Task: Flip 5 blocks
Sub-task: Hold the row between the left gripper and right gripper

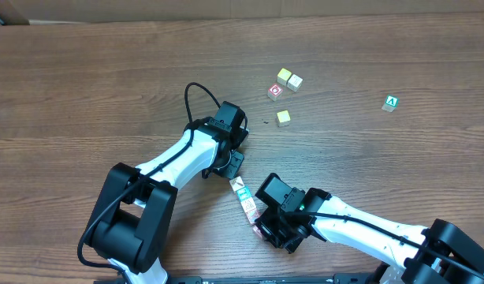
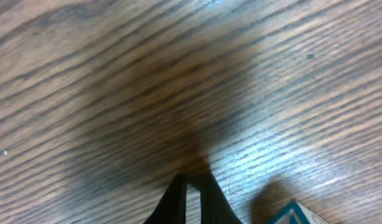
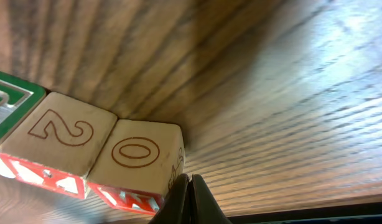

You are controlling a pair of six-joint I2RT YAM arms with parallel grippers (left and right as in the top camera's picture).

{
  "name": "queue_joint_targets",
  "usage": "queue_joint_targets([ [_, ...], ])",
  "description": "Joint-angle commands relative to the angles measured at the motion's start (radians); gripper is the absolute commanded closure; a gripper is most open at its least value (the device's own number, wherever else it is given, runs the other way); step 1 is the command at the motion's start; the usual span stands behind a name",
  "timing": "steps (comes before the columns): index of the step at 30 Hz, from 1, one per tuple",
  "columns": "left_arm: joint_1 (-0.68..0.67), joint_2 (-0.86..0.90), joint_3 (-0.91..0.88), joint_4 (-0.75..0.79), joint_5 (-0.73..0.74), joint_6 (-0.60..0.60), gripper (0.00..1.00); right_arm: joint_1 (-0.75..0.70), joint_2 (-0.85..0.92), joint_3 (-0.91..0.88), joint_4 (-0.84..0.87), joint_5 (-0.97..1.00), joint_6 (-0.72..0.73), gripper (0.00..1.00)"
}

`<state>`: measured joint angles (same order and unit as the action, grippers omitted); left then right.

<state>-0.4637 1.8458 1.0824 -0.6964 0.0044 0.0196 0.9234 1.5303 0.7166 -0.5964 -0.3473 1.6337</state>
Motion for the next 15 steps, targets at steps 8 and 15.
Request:
queue_joint_targets([
  [8, -0.001, 0.050, -0.034, -0.037, 0.064, 0.026, 0.96, 0.008, -0.014, -0.011, 0.031, 0.039, 0.047, 0.96],
  [15, -0.002, 0.050, -0.033, -0.037, 0.069, 0.027, 0.96, 0.008, -0.014, -0.011, 0.036, 0.041, 0.066, 0.96],
])
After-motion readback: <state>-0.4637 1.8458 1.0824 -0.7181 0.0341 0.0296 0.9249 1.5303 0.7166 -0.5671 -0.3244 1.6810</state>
